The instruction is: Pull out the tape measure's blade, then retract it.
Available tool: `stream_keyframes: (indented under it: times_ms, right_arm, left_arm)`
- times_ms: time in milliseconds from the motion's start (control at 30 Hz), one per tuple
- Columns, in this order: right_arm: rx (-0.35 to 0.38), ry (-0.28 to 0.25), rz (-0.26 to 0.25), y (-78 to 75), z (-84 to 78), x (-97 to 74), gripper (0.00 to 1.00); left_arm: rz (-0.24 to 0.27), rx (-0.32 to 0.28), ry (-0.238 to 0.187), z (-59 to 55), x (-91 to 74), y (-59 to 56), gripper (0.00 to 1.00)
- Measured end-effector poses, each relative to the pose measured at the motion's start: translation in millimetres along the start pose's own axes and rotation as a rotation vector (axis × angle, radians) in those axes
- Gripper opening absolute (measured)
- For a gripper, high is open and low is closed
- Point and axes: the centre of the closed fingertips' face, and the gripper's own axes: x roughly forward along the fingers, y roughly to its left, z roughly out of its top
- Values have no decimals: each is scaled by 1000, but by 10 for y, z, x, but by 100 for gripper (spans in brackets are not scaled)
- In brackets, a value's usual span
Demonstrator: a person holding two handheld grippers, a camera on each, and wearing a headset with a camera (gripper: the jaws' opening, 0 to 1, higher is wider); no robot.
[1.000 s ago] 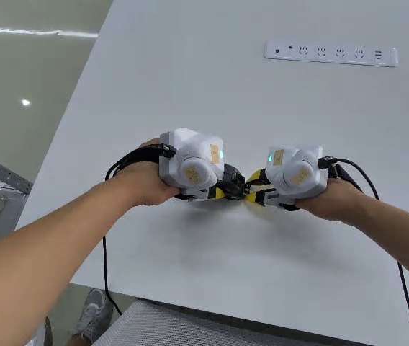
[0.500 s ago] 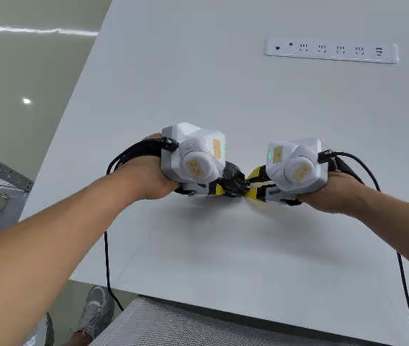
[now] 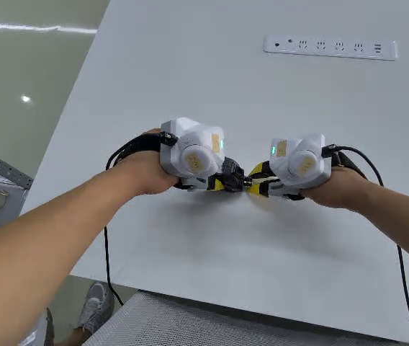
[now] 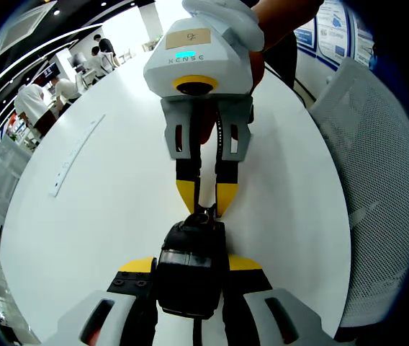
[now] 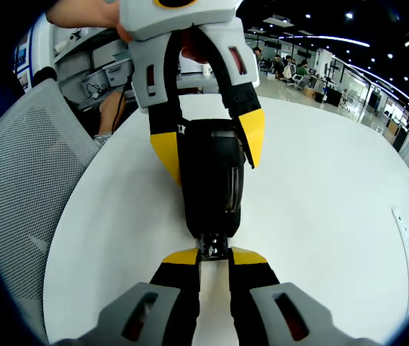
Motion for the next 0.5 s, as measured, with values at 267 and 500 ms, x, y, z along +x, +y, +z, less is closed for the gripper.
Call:
stream_keyframes:
  times_ms: [267, 500]
  right_arm:
    - [8, 3, -1, 13, -80, -75, 10]
    - [21, 4, -5, 16, -161, -156, 10]
  left_arm:
    - [-3, 5, 4, -3, 10, -2, 31]
    - [-8, 12, 9, 4, 10, -11, 30]
